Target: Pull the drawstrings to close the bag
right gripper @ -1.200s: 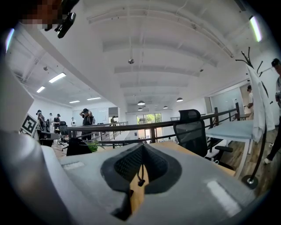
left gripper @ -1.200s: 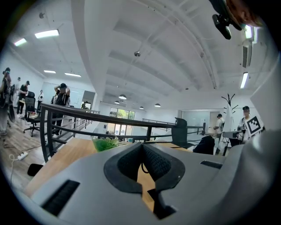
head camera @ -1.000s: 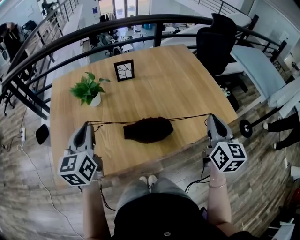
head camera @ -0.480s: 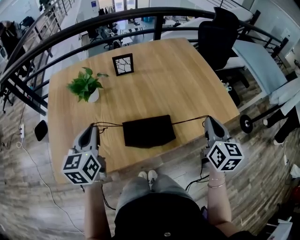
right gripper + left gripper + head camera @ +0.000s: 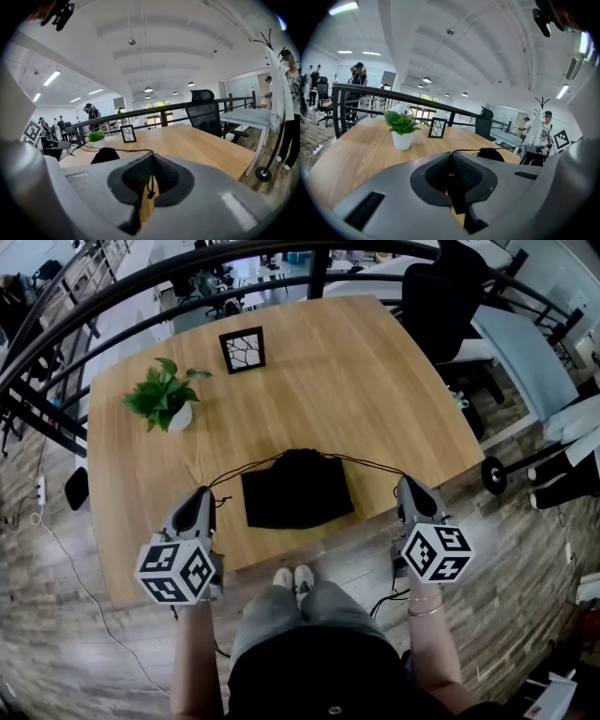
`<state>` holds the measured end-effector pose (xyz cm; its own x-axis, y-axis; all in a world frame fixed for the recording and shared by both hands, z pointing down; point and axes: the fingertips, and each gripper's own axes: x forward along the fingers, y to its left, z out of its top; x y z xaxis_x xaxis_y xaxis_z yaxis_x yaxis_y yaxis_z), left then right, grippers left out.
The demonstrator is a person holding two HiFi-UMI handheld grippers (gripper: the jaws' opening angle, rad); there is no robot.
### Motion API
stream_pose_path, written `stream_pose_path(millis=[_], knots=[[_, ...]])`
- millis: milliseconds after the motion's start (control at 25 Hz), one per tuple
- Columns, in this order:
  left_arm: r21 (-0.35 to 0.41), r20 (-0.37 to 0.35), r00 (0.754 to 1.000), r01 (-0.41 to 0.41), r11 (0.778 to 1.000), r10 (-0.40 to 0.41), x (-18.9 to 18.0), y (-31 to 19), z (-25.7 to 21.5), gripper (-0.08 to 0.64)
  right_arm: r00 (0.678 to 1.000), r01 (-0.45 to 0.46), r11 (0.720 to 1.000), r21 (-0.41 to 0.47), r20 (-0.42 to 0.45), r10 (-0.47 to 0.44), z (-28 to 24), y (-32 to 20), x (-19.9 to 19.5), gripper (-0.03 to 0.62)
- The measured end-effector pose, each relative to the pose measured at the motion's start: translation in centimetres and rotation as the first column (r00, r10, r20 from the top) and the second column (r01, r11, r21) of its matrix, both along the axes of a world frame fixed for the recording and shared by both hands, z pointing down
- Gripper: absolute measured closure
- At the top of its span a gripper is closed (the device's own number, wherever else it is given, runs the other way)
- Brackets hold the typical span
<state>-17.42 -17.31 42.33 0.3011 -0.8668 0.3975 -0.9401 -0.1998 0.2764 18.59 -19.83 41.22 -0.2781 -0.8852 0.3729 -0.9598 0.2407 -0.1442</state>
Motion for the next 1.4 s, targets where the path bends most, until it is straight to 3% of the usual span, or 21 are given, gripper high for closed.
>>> stream_pose_path(millis=[320,600,800,1160,1400], knots=[[-0.069,-0.011,0.994,-0.110,0.992,0.109,4.1,-0.4,2.8,0.541,0.997,0.071,0.994,-0.082,-0.015,-0.073,3.6,-0.1,-3.3,0.591],[-0.123,-0.014,0.980,-0.199,0.972,0.199,7.2,-1.2,5.0,0.541,0.984,0.173,0.973,-0.156,-0.022,-0.178,6.4,-0.2,-6.8,0.589],[-0.161,-0.072,0.975,-0.221,0.962,0.212,8.3,-1.4,6.3,0.541,0.972,0.224,0.954,-0.201,-0.020,-0.232,8.2,-0.2,-8.4,0.589],[-0.193,-0.079,0.973,-0.230,0.954,0.219,8.7,-0.9,7.3,0.534,0.961,0.264,0.927,-0.265,-0.008,-0.276,10.2,0.6,-9.4,0.548],[-0.195,-0.081,0.970,-0.241,0.951,0.229,8.8,-0.4,7.1,0.445,0.965,0.251,0.931,-0.266,-0.009,-0.263,10.0,0.9,-9.3,0.506]])
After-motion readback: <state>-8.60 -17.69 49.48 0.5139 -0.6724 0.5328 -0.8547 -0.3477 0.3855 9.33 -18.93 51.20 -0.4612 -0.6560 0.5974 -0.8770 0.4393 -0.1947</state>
